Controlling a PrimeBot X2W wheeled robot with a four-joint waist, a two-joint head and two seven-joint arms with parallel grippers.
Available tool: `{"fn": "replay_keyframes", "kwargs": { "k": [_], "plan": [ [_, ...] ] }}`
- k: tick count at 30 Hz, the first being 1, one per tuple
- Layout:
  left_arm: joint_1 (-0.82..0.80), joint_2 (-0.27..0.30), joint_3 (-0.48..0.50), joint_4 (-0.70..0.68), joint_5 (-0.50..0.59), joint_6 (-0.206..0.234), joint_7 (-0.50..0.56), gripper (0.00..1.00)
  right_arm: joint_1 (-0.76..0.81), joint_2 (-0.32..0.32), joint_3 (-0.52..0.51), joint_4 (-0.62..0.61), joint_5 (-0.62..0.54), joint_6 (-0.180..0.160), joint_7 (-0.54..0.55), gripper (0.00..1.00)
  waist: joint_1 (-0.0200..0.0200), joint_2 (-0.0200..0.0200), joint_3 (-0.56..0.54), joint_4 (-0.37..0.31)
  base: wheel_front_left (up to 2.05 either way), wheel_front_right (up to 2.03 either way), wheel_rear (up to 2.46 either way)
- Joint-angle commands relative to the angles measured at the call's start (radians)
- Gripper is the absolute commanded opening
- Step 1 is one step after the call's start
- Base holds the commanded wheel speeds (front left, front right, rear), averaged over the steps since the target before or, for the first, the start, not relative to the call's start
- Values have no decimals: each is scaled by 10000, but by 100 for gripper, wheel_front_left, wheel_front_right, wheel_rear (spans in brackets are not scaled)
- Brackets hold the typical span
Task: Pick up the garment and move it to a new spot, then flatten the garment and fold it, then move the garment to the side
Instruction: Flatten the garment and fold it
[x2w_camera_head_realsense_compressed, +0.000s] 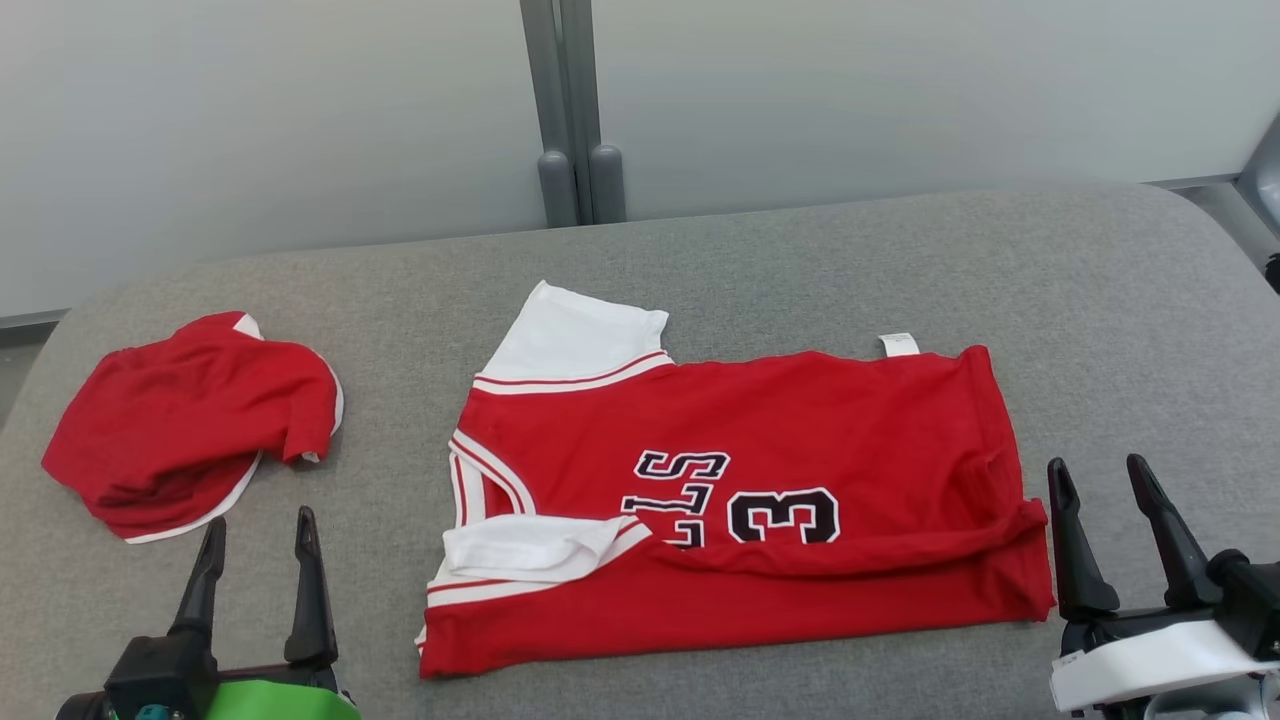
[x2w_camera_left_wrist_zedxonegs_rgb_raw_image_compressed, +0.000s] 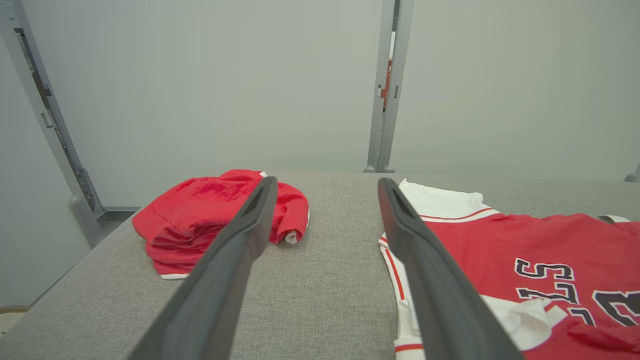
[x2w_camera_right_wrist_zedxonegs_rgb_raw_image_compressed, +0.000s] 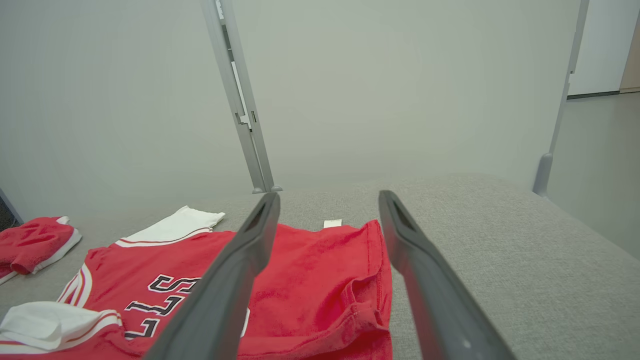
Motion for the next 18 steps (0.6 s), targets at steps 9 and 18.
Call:
{"fn": "replay_keyframes", "kwargs": {
  "k": [9,18],
  "plan": [
    [295,322,-287,347,52,-424,-5,100,392,127,256,-21,-123,-13,-26,100,0,0,5,292,0,0,0],
    [232,211,-332,648,-39,-522,-5,100,456,111,540,318,-146,-13,-27,100,0,0,51,348,0,0,0]
  ]
}}
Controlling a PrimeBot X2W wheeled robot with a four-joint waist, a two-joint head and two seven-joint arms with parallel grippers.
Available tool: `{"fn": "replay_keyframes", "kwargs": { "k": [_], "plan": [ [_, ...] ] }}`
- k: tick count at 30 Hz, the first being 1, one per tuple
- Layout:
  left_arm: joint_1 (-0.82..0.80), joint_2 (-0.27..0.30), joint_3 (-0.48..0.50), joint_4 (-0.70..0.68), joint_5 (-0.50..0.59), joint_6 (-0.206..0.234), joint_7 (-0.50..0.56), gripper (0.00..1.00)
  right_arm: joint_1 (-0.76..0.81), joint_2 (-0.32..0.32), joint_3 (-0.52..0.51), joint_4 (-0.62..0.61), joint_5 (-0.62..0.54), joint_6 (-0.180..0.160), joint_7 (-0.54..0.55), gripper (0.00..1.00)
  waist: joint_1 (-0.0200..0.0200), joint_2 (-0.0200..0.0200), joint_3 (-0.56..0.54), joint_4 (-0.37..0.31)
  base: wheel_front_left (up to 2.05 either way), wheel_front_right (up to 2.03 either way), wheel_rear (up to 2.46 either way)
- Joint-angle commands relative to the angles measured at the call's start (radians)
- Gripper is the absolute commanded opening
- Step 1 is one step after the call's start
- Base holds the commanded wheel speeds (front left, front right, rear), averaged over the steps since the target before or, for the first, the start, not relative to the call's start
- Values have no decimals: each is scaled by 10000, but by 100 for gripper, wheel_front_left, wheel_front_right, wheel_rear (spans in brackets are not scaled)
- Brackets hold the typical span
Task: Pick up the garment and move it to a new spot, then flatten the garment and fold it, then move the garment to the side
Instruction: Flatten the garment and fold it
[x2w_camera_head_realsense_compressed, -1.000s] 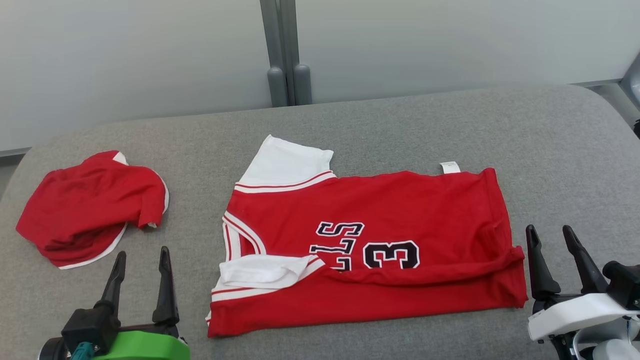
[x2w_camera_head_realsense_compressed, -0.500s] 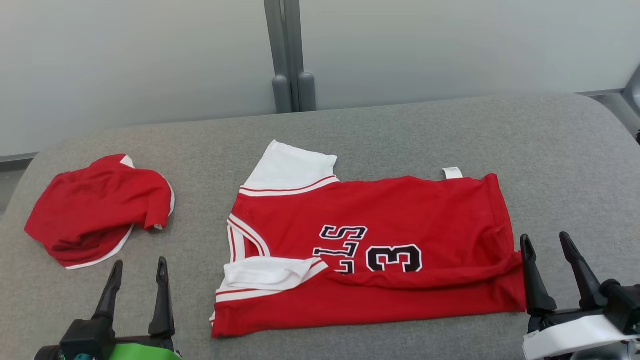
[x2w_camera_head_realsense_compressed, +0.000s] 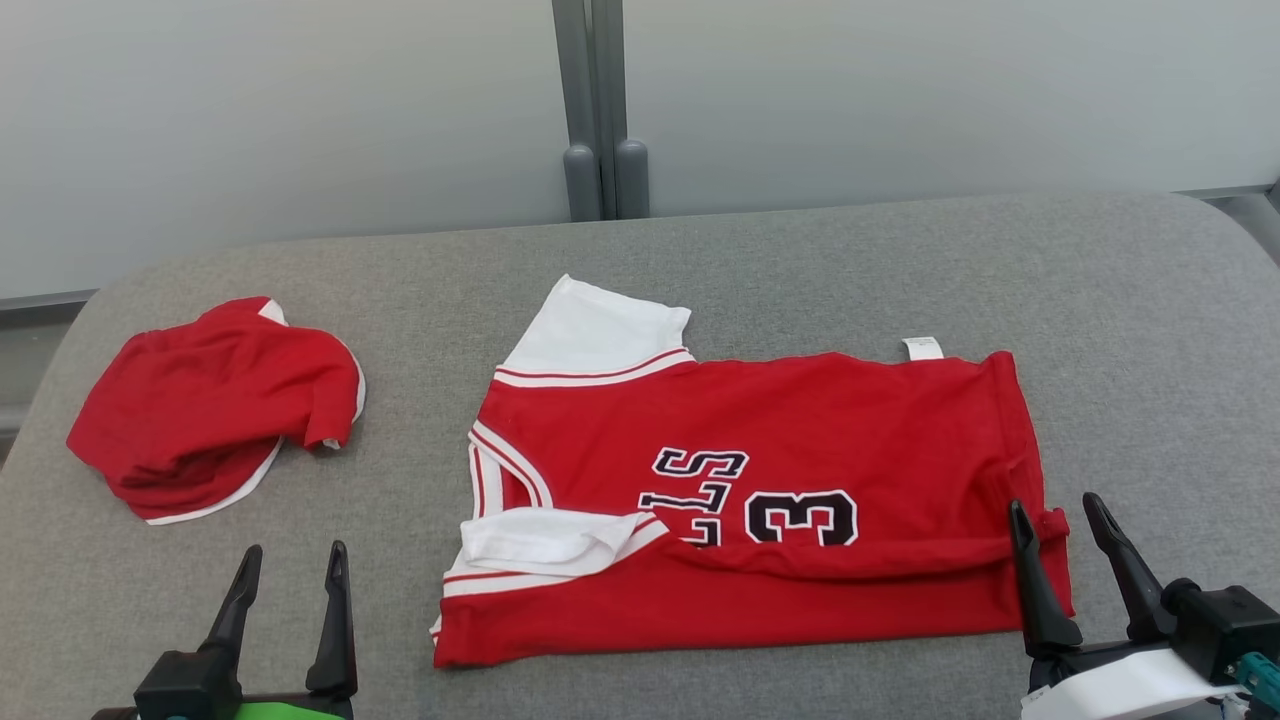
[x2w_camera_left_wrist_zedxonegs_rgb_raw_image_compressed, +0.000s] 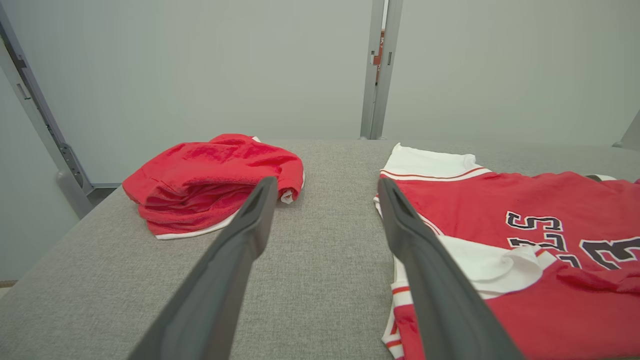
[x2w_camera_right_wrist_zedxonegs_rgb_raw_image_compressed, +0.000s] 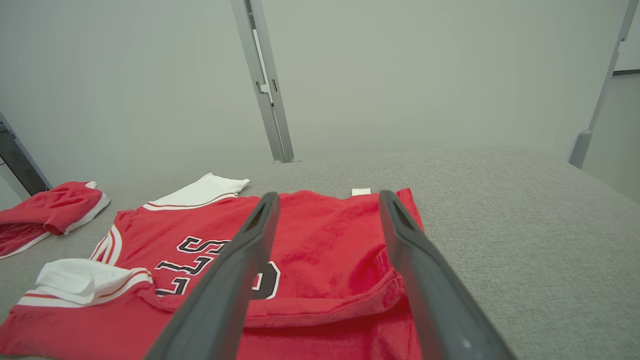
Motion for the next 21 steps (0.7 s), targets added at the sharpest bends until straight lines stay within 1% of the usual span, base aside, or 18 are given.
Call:
{"fn": "replay_keyframes", "kwargs": {
  "k": [1,21],
  "plan": [
    [47,-7,8,60,-13,-46,-5,100,104,-28,9,46,-22,-13,-29,100,0,0,12,-4,0,0,0],
    [-88,-84,-40,358,86,-76,-5,100,14,-62,87,269,-26,-15,-31,100,0,0,51,-5,0,0,0]
  ]
}}
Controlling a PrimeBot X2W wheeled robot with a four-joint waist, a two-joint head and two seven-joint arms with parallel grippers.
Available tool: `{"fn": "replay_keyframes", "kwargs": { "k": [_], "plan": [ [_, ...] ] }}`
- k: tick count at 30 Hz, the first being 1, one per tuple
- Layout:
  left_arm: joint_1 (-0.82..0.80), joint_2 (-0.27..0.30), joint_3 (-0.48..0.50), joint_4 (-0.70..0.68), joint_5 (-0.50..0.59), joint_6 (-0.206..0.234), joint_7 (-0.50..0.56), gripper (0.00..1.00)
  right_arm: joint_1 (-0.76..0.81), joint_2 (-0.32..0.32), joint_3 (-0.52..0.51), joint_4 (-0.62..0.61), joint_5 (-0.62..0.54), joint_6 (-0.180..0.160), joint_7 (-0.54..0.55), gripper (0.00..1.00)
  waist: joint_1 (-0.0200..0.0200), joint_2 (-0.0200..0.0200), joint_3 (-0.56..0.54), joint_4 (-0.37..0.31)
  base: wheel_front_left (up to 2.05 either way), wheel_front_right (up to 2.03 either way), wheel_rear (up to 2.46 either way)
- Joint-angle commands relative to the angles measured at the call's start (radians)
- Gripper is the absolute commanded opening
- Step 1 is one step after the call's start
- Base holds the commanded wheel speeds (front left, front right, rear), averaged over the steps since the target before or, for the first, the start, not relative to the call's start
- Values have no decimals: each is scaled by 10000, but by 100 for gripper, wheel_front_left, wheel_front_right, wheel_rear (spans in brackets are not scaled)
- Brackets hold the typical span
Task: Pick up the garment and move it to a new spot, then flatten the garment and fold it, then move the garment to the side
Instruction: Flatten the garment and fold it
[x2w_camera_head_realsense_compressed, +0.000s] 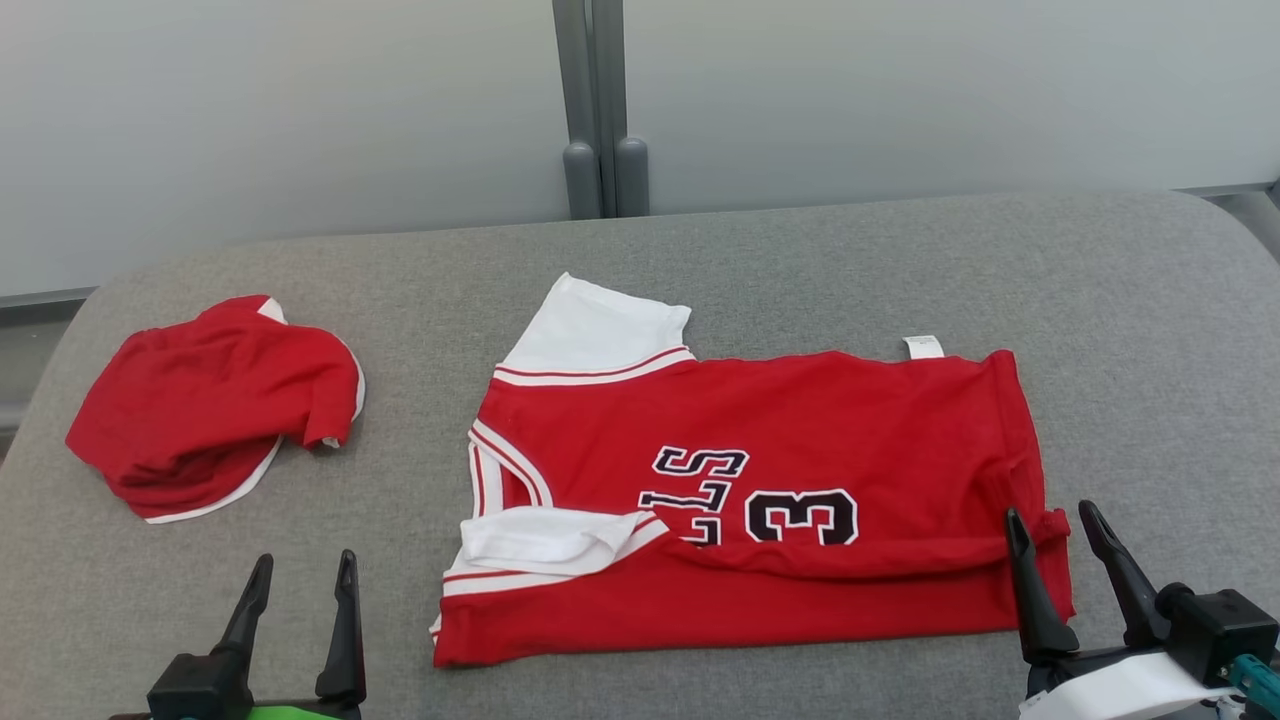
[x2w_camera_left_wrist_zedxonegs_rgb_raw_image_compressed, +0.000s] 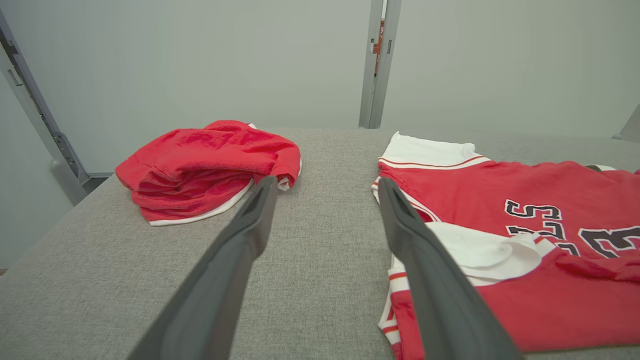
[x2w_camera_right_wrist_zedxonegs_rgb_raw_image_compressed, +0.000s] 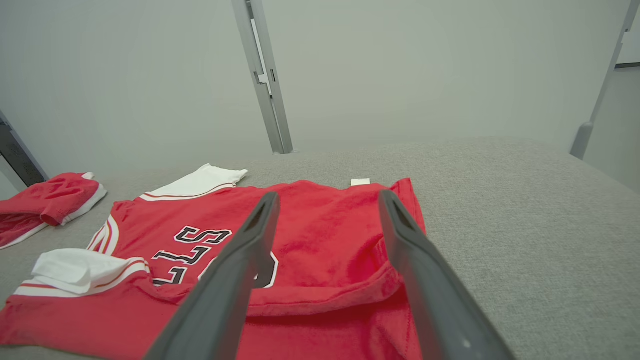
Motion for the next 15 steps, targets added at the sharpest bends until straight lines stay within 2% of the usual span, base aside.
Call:
{"fn": "replay_keyframes", "kwargs": {
  "k": [1,7,15],
  "plan": [
    [-69,-8,-41,51,57,-21,-5,100,6,-24,7,44,-35,-15,-30,100,0,0,27,-17,0,0,0],
    [-588,254,-347,140,-60,-24,-5,100,-515,-148,-175,214,-117,-15,-30,100,0,0,259,-149,0,0,0],
    [-3134,1478,-1524,468,-324,-24,22,100,-2646,-772,-293,1263,-53,-15,646,100,0,0,1362,-466,0,0,0]
  ]
}}
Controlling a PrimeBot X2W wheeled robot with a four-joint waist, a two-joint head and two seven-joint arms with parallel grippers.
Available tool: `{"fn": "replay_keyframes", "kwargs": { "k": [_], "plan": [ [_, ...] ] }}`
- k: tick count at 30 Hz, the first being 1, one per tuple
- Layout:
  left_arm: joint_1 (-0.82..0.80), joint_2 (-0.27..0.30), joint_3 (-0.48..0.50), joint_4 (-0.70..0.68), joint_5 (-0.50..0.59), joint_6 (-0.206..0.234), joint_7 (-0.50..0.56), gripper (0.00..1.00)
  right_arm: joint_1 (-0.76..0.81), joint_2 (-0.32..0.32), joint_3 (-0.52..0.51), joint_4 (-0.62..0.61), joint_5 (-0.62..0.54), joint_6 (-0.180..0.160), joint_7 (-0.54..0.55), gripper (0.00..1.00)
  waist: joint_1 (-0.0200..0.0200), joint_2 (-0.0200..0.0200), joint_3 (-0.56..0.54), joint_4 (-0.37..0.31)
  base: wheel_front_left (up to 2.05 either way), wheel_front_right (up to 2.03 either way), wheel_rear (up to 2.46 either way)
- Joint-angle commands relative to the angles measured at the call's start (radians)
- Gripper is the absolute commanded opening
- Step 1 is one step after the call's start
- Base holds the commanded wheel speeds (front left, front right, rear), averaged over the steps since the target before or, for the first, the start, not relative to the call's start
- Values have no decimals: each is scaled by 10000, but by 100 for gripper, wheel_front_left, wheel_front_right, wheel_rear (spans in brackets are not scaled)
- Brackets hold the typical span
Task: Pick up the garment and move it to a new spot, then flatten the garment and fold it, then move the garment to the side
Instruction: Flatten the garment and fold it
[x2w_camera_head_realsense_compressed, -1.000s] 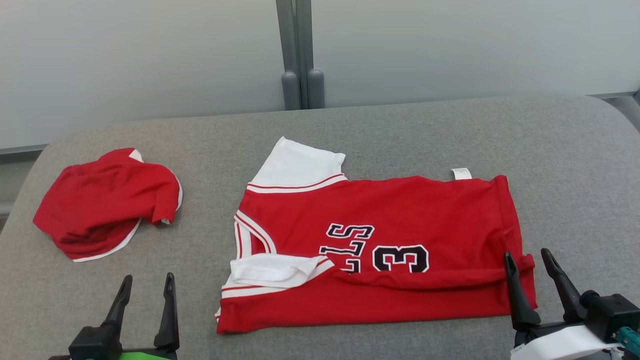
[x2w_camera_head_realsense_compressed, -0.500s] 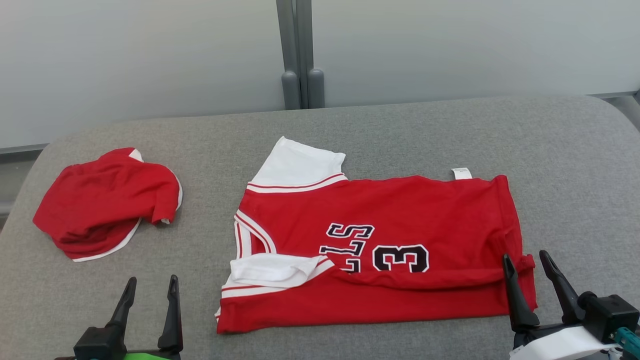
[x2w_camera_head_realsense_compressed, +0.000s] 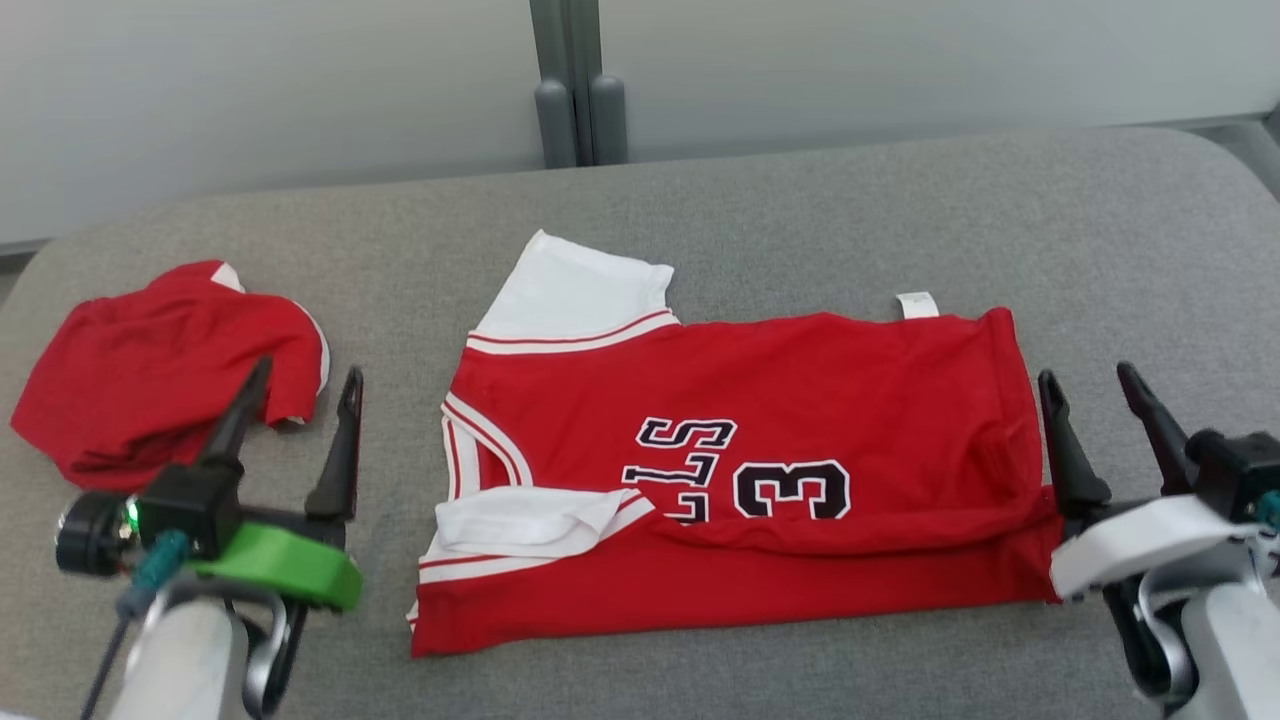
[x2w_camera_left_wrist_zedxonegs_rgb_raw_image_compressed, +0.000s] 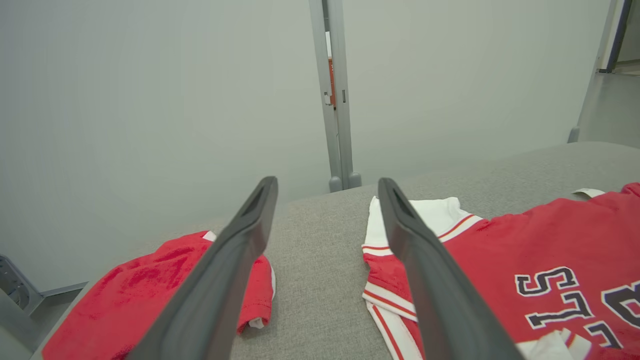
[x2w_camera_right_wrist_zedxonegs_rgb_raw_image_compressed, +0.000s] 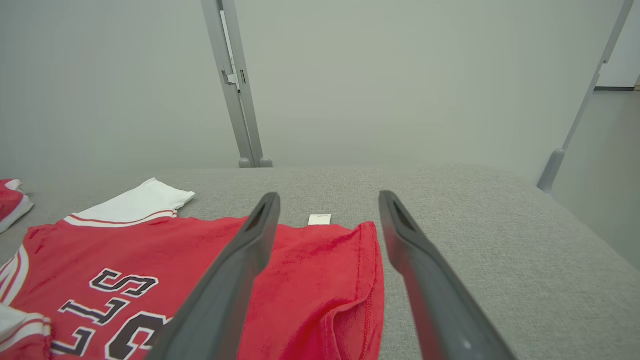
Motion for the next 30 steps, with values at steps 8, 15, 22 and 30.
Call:
{"fn": "replay_keyframes", "kwargs": {
  "k": [8,15,22,30],
  "plan": [
    [-4055,1388,-1903,896,-1173,-12,829,100,-2807,-574,-23,1257,461,-15,1418,100,0,0,2188,-717,0,0,0],
    [-7332,2447,-4303,2223,-2992,-10,2009,100,-5089,-617,879,2714,935,-15,2413,100,0,0,3722,-1543,0,0,0],
    [-9037,2926,-6297,3434,-4670,-11,2882,100,-6675,-349,1963,3988,1384,-15,2759,100,0,0,4567,-2218,0,0,0],
    [-9890,3318,-7820,4560,-6085,-9,3569,100,-7770,-178,2974,5008,2163,-15,2828,100,0,0,4898,-2646,0,0,0]
  ]
}}
